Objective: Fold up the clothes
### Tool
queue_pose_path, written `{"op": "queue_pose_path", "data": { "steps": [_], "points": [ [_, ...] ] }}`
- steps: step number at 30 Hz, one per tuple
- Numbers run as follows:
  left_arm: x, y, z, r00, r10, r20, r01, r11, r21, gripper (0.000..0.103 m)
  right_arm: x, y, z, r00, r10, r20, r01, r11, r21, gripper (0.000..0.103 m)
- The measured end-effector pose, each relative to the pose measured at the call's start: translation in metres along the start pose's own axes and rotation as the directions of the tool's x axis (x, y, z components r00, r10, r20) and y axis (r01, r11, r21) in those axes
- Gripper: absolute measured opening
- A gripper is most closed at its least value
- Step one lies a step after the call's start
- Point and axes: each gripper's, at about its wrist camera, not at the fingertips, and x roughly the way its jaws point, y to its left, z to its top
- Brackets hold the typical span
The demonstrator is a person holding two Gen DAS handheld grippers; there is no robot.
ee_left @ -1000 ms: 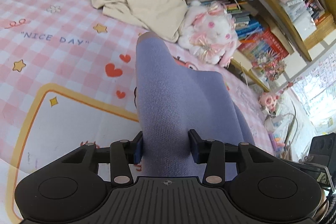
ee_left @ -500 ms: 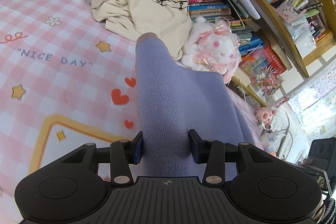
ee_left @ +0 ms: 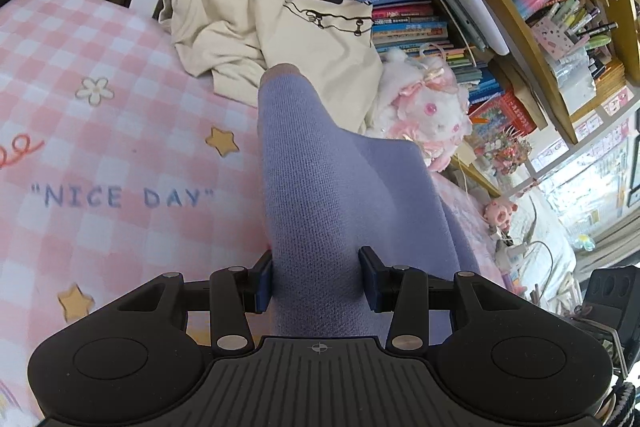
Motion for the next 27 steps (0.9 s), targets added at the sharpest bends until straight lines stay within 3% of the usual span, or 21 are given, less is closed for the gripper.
{"op": "queue_pose_path", "data": {
  "steps": [14,21,27],
  "points": [
    [0.04,0.036,0.041,0.998,-0.041,-0.049,0.04,0.999,-0.02,0.041,0.049,-0.002,0.026,0.997,-0.069,-0.023,0.07,0.996,0.06,0.024],
    [0.076,0.059,0.052,0.996,-0.022,-0.086,0.013,0.995,-0.098,0.041,0.089,-0.018,0.039,0.991,-0.117,-0.061,0.123,0.986,0.11,0.024],
    [0.09,0.069,0.074,0.998,-0.01,-0.068,0.001,0.991,-0.135,0.041,0.114,-0.03,0.059,0.992,-0.11,-0.057,0.118,0.978,0.174,0.025]
  ]
}}
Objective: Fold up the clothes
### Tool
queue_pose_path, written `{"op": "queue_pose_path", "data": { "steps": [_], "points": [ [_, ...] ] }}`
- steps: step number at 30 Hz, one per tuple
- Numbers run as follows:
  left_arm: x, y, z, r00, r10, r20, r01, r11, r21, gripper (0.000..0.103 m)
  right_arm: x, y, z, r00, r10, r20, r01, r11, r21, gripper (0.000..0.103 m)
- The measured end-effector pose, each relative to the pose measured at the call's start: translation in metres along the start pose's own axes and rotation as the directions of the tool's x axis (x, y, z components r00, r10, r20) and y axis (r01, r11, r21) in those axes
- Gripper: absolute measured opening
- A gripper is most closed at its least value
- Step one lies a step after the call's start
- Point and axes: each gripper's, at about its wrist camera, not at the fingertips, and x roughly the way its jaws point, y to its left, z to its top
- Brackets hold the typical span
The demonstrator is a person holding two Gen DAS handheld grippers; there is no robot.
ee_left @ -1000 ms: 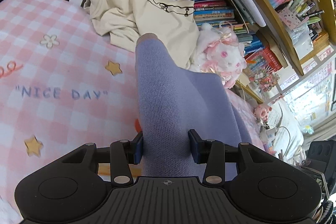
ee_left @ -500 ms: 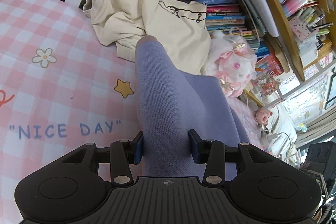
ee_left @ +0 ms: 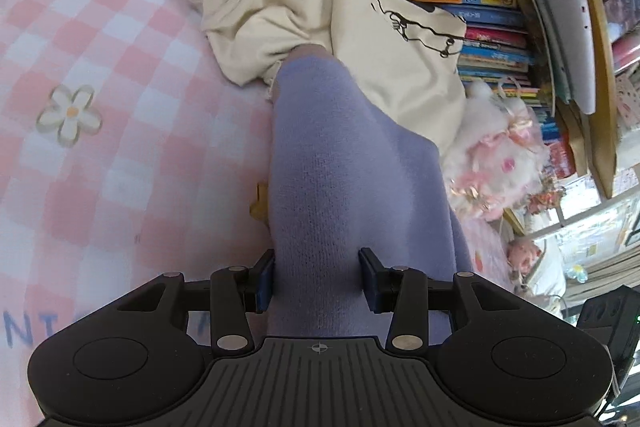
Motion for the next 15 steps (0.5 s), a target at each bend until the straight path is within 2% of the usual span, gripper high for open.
{"op": "queue_pose_path", "data": {
  "steps": [3,6,10,13,15],
  "points": [
    [0.004,-0.002,0.01,1.0,0.019,0.01,-0.019,1.0,0.013,0.041,0.008,-0.002,0.006,1.0,0.007,0.001,-0.007,0.999,0.04,0.025],
    [0.008,0.002,0.018,1.0,0.018,0.009,-0.017,1.0,-0.012,0.041,0.013,-0.003,0.008,1.0,0.011,-0.005,-0.011,0.998,0.059,0.025],
    [0.007,0.003,0.015,1.0,0.011,0.013,-0.011,1.0,-0.005,0.043,0.014,-0.009,0.009,0.999,0.033,-0.014,-0.032,0.997,0.071,0.027],
    [0.005,0.005,0.011,1.0,-0.001,0.008,0.001,1.0,-0.014,0.046,0.011,-0.012,0.006,0.999,0.037,-0.015,-0.036,0.996,0.076,0.034],
    [0.0,0.004,0.007,1.0,-0.004,0.008,0.004,1.0,-0.004,0.047,0.004,-0.011,0.003,1.0,0.023,-0.016,-0.022,0.999,0.039,0.04]
  ]
}}
